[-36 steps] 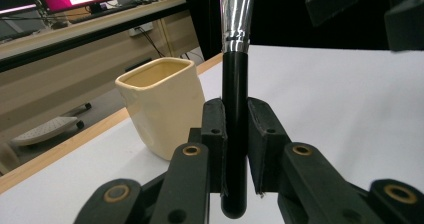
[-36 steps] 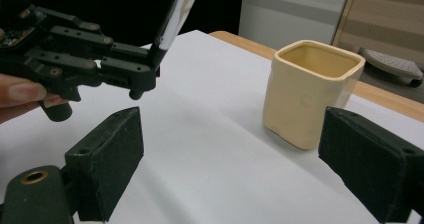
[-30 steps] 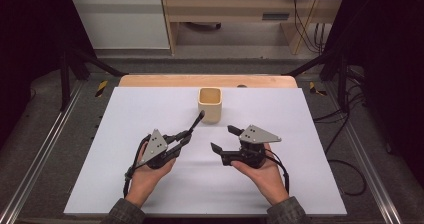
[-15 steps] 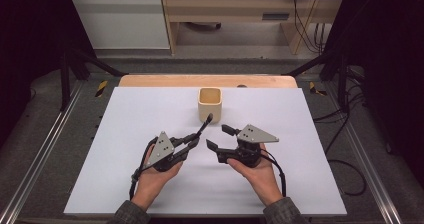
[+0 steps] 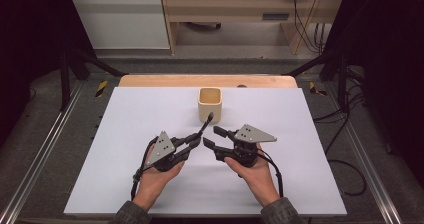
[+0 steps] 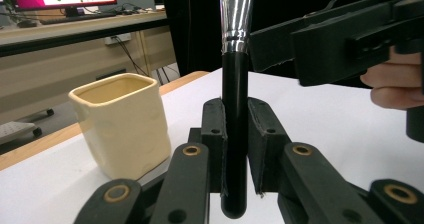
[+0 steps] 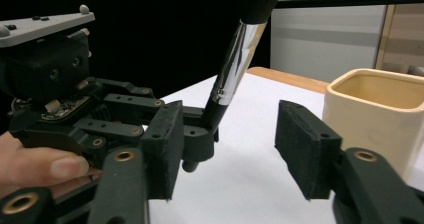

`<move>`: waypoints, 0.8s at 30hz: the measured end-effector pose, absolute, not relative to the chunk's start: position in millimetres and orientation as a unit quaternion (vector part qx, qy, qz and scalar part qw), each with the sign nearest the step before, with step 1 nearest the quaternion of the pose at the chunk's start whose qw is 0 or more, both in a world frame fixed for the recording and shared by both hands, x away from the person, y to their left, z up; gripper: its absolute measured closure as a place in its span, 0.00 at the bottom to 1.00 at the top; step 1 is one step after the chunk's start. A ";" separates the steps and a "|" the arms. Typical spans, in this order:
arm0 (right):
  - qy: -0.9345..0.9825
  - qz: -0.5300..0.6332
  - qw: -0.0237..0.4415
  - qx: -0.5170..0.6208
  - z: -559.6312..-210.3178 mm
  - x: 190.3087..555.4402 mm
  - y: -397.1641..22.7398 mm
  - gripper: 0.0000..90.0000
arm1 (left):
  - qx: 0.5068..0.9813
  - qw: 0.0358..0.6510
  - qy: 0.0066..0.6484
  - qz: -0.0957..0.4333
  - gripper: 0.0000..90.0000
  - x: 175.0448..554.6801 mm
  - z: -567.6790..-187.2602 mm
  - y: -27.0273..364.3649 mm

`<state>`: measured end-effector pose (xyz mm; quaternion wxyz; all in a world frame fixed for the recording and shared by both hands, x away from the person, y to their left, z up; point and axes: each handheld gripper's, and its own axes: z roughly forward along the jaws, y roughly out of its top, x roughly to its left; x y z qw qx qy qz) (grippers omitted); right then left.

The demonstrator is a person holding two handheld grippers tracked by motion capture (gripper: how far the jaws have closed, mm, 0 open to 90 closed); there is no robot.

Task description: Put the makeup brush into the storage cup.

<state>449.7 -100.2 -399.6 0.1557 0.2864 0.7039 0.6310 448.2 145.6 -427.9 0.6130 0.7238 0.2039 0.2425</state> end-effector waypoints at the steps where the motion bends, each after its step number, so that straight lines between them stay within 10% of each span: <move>1: 0.703 0.633 0.153 0.286 -399.5 449.6 -99.8 0.53 | 0.724 0.613 0.203 0.242 0.88 447.8 -427.7 145.0; 24: 0.694 0.647 0.135 0.286 -400.0 450.4 -98.5 0.68 | 0.731 0.613 0.180 0.238 0.88 441.4 -428.3 132.2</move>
